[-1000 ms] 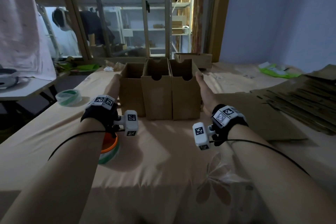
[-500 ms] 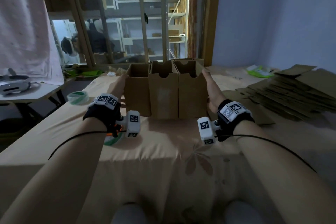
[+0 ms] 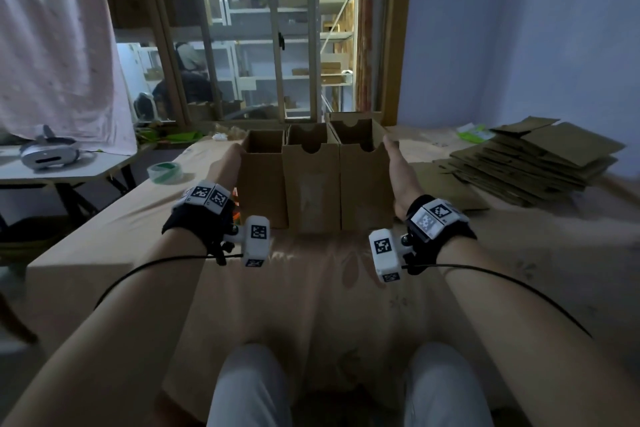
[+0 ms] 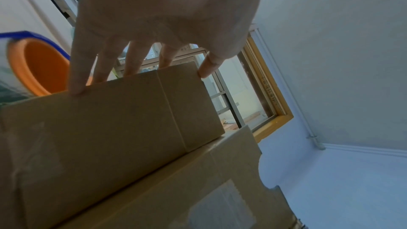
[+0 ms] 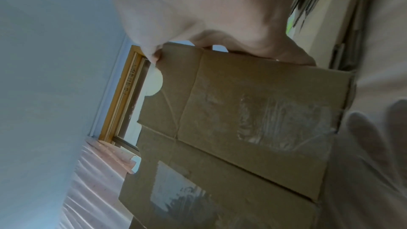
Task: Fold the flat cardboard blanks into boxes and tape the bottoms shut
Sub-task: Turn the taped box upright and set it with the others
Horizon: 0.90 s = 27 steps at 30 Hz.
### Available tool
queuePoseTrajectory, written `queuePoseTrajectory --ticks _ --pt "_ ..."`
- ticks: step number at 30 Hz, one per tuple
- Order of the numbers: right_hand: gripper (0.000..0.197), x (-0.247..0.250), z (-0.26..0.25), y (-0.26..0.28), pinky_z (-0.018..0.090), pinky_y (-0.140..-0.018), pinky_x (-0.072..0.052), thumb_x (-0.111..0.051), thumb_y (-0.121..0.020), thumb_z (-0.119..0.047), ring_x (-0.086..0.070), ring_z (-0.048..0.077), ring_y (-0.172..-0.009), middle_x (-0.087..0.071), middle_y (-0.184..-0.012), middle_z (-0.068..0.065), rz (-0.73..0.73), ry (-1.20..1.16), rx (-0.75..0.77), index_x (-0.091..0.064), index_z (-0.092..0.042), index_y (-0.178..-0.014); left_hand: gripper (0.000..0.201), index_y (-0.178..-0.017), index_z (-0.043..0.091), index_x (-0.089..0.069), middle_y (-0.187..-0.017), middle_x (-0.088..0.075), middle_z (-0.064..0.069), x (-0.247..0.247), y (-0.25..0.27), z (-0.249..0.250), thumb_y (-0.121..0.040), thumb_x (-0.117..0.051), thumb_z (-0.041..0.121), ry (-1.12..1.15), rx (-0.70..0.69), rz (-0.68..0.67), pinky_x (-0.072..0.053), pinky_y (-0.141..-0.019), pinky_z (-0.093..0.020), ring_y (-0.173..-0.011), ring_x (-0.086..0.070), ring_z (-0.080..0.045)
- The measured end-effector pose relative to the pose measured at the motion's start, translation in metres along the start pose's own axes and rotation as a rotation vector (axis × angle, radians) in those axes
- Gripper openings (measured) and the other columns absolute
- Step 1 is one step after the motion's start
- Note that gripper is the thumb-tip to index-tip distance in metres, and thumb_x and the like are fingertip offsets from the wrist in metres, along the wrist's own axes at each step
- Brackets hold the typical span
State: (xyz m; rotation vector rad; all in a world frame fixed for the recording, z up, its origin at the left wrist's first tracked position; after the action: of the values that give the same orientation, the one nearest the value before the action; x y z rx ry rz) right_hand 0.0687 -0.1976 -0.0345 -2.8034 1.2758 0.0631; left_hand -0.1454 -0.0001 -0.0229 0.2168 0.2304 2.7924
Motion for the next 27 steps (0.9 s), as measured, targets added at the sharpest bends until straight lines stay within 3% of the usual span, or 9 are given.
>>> queuePoseTrajectory --ticks 2,5,8,12,17,20,24,27 --pt "0.097 0.001 0.009 0.006 0.048 -0.116 -0.022 -0.041 -0.07 -0.086 -0.032 0.024 -0.142 -0.034 -0.156 0.0 0.003 0.002 -0.028 -0.033 -0.031 -0.15 0.062 -0.107 0.025 -0.061 -0.11 -0.064 -0.01 0.002 -0.01 -0.012 -0.055 -0.05 0.056 -0.034 0.034 -0.017 -0.043 -0.087 -0.058 -0.097 -0.06 -0.041" --pt "0.092 0.004 0.025 0.013 0.047 -0.114 -0.023 -0.04 -0.076 -0.083 -0.033 0.024 -0.141 -0.035 -0.155 0.0 0.033 0.013 -0.053 -0.035 -0.028 -0.149 0.069 -0.111 0.022 -0.058 -0.107 -0.064 -0.013 0.002 -0.014 -0.023 -0.053 -0.049 0.059 -0.112 0.048 -0.015 -0.043 -0.09 -0.057 -0.097 -0.06 -0.041" --pt "0.088 0.005 0.038 0.019 0.045 -0.114 -0.027 -0.038 -0.078 -0.083 -0.037 0.024 -0.138 -0.038 -0.153 0.001 0.062 0.027 -0.025 -0.04 -0.027 -0.147 0.076 -0.123 0.016 -0.054 -0.118 -0.062 -0.016 0.0 -0.002 -0.027 -0.064 -0.042 0.062 -0.156 0.018 0.013 -0.042 -0.095 -0.055 -0.104 -0.058 -0.04" --pt "0.077 0.004 0.041 0.019 0.042 -0.11 -0.028 -0.033 -0.087 -0.076 -0.034 0.025 -0.14 -0.036 -0.154 0.002 0.08 0.054 0.018 -0.037 -0.028 -0.147 0.067 -0.131 0.011 -0.051 -0.133 -0.055 -0.017 -0.001 0.009 -0.027 -0.084 -0.031 0.054 -0.19 -0.089 0.087 -0.041 -0.103 -0.052 -0.121 -0.052 -0.039" --pt "0.079 0.001 0.044 0.016 0.04 -0.111 -0.028 -0.031 -0.088 -0.074 -0.034 0.026 -0.14 -0.036 -0.154 0.003 0.107 0.09 0.039 -0.034 -0.023 -0.149 0.068 -0.135 0.01 -0.048 -0.138 -0.05 -0.017 -0.005 0.0 -0.035 -0.088 -0.024 0.053 -0.196 -0.135 0.115 -0.042 -0.104 -0.05 -0.124 -0.05 -0.037" --pt "0.082 -0.001 0.044 0.014 0.039 -0.111 -0.028 -0.032 -0.088 -0.075 -0.035 0.026 -0.14 -0.037 -0.153 0.005 0.131 0.099 0.034 -0.034 -0.019 -0.149 0.08 -0.141 0.011 -0.039 -0.141 -0.046 -0.019 -0.007 -0.001 -0.035 -0.083 -0.017 0.061 -0.188 -0.058 0.17 -0.035 -0.106 -0.054 -0.127 -0.044 -0.038" --pt "0.084 -0.001 0.043 0.013 0.038 -0.109 -0.028 -0.032 -0.088 -0.075 -0.035 0.026 -0.139 -0.037 -0.153 0.005 0.145 0.089 0.012 -0.033 -0.017 -0.149 0.086 -0.141 0.013 -0.04 -0.14 -0.048 -0.016 -0.008 -0.008 -0.041 -0.077 -0.017 0.066 -0.133 -0.052 0.152 -0.034 -0.106 -0.054 -0.127 -0.045 -0.035" --pt "0.084 -0.001 0.043 0.016 0.036 -0.1 -0.032 -0.031 -0.09 -0.073 -0.039 0.027 -0.135 -0.042 -0.148 0.006 0.168 0.094 -0.024 -0.032 -0.013 -0.148 0.088 -0.139 0.011 -0.042 -0.139 -0.049 -0.016 -0.006 -0.013 -0.047 -0.076 -0.019 0.067 -0.098 -0.062 0.162 -0.034 -0.107 -0.051 -0.126 -0.046 -0.035"
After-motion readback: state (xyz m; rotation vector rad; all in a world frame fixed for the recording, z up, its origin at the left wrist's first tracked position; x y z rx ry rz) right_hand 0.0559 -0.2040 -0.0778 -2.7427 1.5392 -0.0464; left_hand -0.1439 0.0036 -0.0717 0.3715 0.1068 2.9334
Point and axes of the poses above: each hand's wrist, its own y-axis away from the middle knuckle, its own x-axis out of the back of the hand, z = x × y, the point moved 3 cm from there along -y, towards the middle knuckle
